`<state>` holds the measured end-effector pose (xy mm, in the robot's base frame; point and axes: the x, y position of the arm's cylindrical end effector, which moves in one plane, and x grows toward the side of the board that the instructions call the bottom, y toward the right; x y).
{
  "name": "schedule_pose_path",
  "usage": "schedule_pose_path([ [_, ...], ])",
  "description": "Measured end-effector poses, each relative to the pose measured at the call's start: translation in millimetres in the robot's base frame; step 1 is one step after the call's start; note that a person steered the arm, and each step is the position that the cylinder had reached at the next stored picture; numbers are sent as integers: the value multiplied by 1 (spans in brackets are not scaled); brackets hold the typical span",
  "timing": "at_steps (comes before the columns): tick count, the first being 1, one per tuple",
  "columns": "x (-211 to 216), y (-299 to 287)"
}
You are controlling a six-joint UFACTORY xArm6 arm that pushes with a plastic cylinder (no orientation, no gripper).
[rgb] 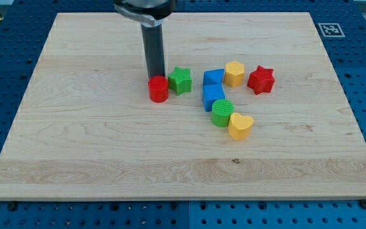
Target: Move the red circle to the bottom of the yellow heart
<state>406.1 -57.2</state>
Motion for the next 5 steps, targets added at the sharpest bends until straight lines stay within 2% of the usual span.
schedule_pose_path([
  [2, 48, 0],
  [5, 95, -1],
])
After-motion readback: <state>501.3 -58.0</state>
